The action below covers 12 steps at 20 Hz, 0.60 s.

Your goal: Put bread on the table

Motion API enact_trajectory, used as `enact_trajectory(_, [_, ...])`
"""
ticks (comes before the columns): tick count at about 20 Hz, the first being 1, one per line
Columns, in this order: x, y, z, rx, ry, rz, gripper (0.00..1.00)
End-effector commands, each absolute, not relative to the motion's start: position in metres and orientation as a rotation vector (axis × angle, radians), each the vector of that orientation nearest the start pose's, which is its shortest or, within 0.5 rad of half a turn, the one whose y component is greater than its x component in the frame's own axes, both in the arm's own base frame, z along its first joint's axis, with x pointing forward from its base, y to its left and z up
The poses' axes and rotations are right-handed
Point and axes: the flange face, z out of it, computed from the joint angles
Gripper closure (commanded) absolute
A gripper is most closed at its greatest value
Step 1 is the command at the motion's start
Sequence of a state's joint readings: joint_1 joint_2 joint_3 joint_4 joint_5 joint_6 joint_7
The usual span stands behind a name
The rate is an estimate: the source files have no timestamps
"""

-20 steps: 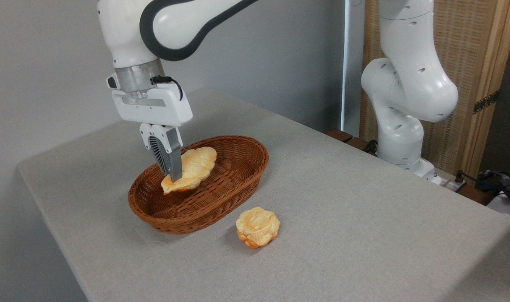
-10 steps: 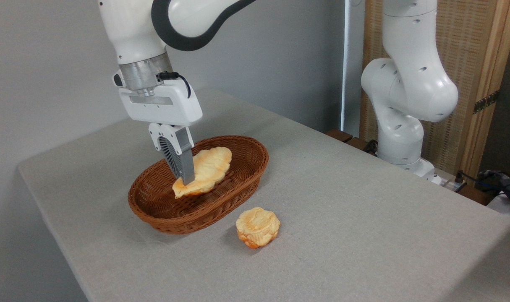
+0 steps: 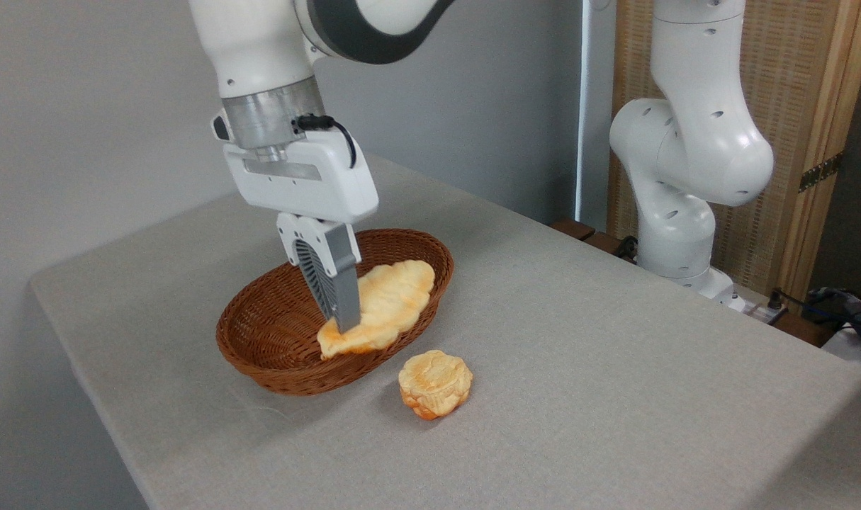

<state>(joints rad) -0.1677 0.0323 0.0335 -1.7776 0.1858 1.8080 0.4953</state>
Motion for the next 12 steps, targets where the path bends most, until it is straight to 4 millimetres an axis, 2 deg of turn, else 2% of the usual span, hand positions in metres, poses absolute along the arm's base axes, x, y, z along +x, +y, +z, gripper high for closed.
enact_trajectory(1, [0.568,-0.022,0.536,-2.835,1.055,0.054,1.0])
enact_trajectory(3, [0.568,0.002,0.537,-2.894,1.065,0.031,1.0])
enact_trajectory(6, [0.564,0.022,0.543,-2.951,1.064,-0.015,1.0])
enact_trajectory(12, [0.56,0.057,0.543,-2.995,1.075,-0.037,1.0])
